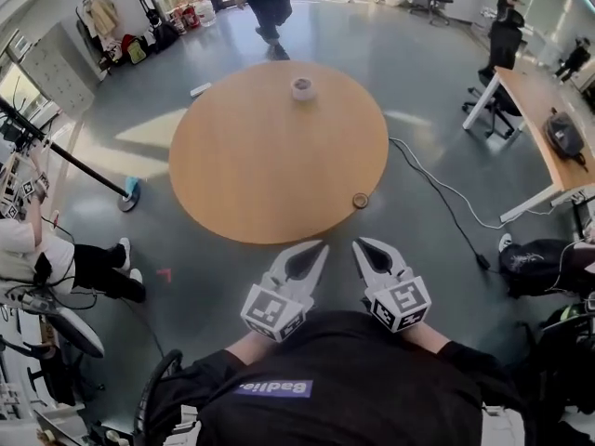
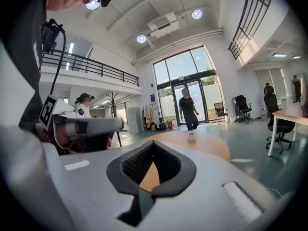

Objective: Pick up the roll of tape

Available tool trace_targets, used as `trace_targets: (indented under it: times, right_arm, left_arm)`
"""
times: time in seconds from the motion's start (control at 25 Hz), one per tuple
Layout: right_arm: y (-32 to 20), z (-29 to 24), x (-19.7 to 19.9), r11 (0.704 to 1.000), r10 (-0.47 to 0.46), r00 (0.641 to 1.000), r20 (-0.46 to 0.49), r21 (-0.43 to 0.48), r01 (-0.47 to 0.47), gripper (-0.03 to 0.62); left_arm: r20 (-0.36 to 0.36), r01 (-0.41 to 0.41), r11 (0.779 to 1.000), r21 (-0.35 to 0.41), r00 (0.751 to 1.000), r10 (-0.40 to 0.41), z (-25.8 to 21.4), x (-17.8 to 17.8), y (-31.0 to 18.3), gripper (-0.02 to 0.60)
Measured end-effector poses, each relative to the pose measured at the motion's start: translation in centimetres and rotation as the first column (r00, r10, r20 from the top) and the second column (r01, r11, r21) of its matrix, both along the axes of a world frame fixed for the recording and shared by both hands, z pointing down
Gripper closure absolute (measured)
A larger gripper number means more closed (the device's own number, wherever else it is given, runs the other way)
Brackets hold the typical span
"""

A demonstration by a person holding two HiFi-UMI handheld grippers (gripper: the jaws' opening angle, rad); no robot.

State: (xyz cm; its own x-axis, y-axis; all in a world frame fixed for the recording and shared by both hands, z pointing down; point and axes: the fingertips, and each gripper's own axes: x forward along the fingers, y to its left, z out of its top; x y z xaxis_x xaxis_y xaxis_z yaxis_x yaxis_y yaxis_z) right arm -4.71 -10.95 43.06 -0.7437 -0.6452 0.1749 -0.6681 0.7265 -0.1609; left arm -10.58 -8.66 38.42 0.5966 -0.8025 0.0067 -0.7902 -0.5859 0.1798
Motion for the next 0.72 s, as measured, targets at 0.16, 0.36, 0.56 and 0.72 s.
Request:
trace_targets:
  times: [0.16,0.36,0.56,0.72]
  right_arm:
    - [-3.9,0.3,-3.1,0.998,0.064,0.998,-0.001,-0.011,-0.064,0.591]
    - [-7.4,1.6,-2.5,0.993,0.105,0.994,-0.019,-0.055,-0.106,0.589]
    - [-10.4,2.3,-0.8,0.989,0.103,0.995,-0.018,-0.102,-0.104,0.586]
    - [-12.8,2.3,0.2,0.991,0.074,0.997,-0.007,-0.107,-0.075,0.585]
  left_arm:
    - [-0.001,-0.02,1.0,0.007,1.0,0.02,0.1,-4.4,-4.0,0.562]
    - [-0.027,-0.001,0.999,-0.04,1.0,0.0,1.7,-6.0,-8.0,0.562]
    - [-0.005,0.022,0.998,-0.062,1.0,-0.023,1.2,-5.2,-10.5,0.563]
    - [0.021,0.059,0.996,-0.063,0.998,-0.058,0.4,-4.2,-12.4,0.562]
